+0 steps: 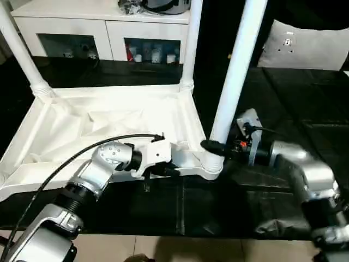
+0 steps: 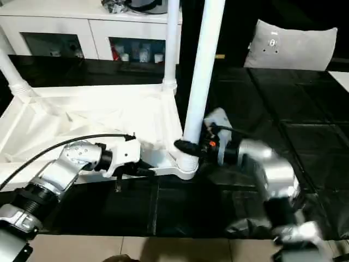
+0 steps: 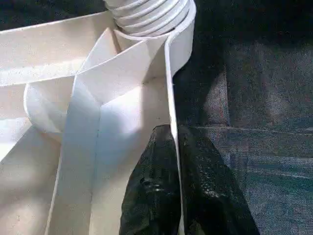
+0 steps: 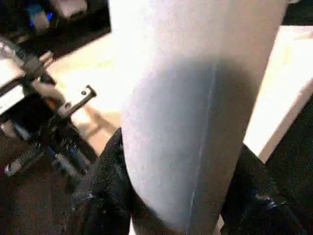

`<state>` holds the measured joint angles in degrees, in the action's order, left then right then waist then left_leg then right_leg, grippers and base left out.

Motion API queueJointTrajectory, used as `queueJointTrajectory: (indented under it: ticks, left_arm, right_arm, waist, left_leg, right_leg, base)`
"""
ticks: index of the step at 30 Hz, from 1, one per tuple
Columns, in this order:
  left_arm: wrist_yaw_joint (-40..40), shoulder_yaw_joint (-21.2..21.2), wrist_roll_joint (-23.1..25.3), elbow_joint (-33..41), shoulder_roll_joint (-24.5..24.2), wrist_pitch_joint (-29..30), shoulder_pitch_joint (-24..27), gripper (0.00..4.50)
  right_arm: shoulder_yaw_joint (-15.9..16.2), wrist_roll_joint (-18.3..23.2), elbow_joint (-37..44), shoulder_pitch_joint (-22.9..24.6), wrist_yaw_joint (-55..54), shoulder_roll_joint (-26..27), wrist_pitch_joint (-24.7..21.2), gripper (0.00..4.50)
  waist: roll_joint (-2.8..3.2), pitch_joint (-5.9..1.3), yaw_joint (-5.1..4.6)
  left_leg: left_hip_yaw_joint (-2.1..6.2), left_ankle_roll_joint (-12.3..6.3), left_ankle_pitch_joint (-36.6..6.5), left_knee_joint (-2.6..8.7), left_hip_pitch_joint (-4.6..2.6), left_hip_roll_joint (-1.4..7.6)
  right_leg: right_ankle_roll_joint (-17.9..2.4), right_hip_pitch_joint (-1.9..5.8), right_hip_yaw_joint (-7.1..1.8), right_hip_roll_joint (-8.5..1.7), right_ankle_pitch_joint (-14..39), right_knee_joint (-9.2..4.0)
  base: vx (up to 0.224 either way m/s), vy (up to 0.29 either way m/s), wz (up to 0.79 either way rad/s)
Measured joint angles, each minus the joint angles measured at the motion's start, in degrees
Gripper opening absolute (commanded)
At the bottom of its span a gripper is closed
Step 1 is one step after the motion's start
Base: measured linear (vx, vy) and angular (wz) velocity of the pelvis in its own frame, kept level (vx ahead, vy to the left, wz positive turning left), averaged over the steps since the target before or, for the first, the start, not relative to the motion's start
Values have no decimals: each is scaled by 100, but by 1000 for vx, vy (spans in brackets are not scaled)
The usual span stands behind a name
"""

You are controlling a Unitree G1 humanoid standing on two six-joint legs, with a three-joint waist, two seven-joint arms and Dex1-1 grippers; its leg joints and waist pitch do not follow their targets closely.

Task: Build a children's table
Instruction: Insert table leg to table base

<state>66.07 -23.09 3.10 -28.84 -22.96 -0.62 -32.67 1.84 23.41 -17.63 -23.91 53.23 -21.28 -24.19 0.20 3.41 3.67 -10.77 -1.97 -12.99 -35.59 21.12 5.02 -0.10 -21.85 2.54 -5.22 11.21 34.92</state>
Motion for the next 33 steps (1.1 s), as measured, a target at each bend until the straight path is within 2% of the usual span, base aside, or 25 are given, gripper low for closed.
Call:
queueJointTrajectory:
  ticks: [5,8,12,17,19,24,26,33]
  left_arm:
    - [-58,40,-2,-3,50,30,35,0]
    - [-103,64,2,-5,93,33,47,0]
    - [-162,71,5,9,108,55,61,0]
    - [-195,78,5,45,108,76,83,0]
    - [-200,76,18,76,104,73,99,0]
    - [-185,63,55,106,74,53,113,0]
    - [-176,47,62,97,59,22,105,0]
    - [-30,-18,65,-140,51,-82,-68,0]
  right_arm:
    - [-344,209,117,472,-184,269,419,187]
    - [-378,192,221,651,-267,333,718,187]
    - [-267,-38,362,880,-270,303,1299,187]
    - [-164,-162,355,892,-213,249,1589,187]
    - [-4,-315,414,876,-92,105,1746,187]
    - [234,-554,402,745,122,-79,1802,187]
    - [424,-697,327,563,228,-180,1798,187]
    - [501,-733,110,312,582,-295,1574,187]
  waist:
    - [32,-12,3]
    - [42,-14,19]
    - [55,-12,15]
    - [68,-7,1]
    - [67,-8,1]
    - [65,-9,-5]
    - [59,-12,-11]
    - [43,-22,-11]
  left_leg:
    - [-2,1,-1,0,0,0]
    - [-2,1,-1,0,0,0]
    - [-3,1,-1,0,1,0]
    - [-3,1,-1,2,4,0]
    - [-3,1,-1,3,3,0]
    - [-3,0,-1,10,3,0]
    - [-2,0,-1,12,4,0]
    - [-2,1,-1,19,1,0]
  right_leg:
    - [0,1,-4,0,0,-6]
    - [1,1,-3,-1,1,-7]
    - [7,-1,-5,-2,4,-9]
    - [15,-3,-7,-2,9,-12]
    - [17,-2,-6,-1,10,-14]
    - [17,-1,-6,-1,11,-23]
    - [17,-1,-4,-1,10,-23]
    - [17,-1,-3,-1,11,-24]
  base:
    - [0,0,0]
    - [0,0,0]
    - [0,0,0]
    - [0,0,0]
    - [0,0,0]
    - [0,0,0]
    - [0,0,0]
    - [0,0,0]
